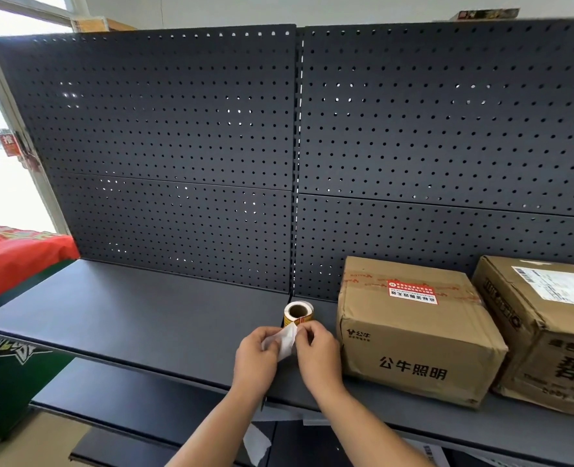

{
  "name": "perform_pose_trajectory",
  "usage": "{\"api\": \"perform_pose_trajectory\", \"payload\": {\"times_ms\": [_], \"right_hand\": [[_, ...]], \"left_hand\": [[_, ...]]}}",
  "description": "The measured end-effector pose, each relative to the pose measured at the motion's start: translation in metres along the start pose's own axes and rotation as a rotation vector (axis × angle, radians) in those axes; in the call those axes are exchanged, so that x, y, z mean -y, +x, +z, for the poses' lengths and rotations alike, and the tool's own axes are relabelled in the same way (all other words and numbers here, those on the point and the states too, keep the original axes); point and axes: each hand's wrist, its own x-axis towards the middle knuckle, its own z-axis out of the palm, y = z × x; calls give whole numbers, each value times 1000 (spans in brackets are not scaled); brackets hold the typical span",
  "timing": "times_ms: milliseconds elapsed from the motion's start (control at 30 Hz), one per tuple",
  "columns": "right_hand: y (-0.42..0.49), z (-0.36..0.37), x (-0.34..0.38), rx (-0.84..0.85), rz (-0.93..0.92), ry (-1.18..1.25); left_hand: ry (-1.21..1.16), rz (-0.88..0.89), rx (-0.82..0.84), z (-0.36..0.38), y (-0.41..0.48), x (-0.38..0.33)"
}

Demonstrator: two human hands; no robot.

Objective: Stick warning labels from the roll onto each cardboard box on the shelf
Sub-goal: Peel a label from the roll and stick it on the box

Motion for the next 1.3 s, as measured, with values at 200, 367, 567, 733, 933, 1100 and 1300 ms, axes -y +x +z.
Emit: {"api": "perform_pose_trajectory", "payload": {"times_ms": [200, 367, 567, 733, 933, 1100, 1300], "right_hand": [[-7, -9, 9, -38, 108, 78], [-17, -17, 12, -52, 147, 179], [-27, -26, 13, -64, 117, 213], [-33, -34, 16, -92, 94, 223], [-41, -34, 19, -93, 2, 181], [-41, -35, 23, -121, -97, 145], [-36, -37, 23, -190, -201, 96]], "left_hand": [[-65, -80, -73, 5, 1, 2], [-37, -112, -110, 4, 5, 4], [20, -127, -166, 13, -1, 4], [30, -178, -190, 15, -1, 2], [141, -79, -148, 16, -13, -6], [209, 37, -178, 16, -22, -12], [-140, 86, -266, 15, -45, -41]]}}
